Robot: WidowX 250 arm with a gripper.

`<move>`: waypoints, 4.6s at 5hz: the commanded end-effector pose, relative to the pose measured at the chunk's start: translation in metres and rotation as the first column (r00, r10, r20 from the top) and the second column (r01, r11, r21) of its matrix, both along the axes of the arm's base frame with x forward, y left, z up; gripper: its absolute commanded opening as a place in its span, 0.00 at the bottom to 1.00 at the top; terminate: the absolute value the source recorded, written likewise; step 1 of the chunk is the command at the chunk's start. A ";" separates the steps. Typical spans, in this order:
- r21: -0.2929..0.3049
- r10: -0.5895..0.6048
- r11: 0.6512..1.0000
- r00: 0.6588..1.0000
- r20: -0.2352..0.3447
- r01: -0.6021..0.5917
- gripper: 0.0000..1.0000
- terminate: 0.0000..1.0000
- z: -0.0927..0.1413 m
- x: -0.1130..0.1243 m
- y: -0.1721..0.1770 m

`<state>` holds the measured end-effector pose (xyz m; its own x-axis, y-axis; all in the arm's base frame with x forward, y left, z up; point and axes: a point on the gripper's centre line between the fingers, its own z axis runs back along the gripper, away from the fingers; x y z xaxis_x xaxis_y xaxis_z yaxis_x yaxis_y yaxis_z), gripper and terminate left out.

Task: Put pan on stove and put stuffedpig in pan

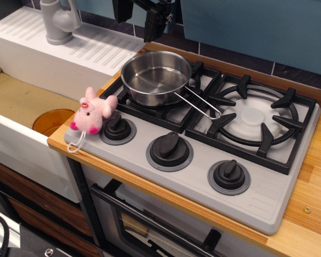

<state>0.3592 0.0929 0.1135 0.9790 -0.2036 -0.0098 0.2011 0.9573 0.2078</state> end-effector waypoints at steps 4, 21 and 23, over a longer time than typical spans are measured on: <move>-0.002 0.056 0.998 0.967 0.249 -0.057 1.00 0.00 -0.012 -0.099 0.027; 0.067 0.083 0.993 0.986 0.142 -0.093 0.00 0.00 0.008 0.000 -0.031; 0.063 0.080 0.994 0.988 0.133 -0.089 1.00 0.00 0.013 -0.001 -0.030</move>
<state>0.3480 0.0670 0.1121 0.9915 -0.1173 0.0570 0.0968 0.9546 0.2817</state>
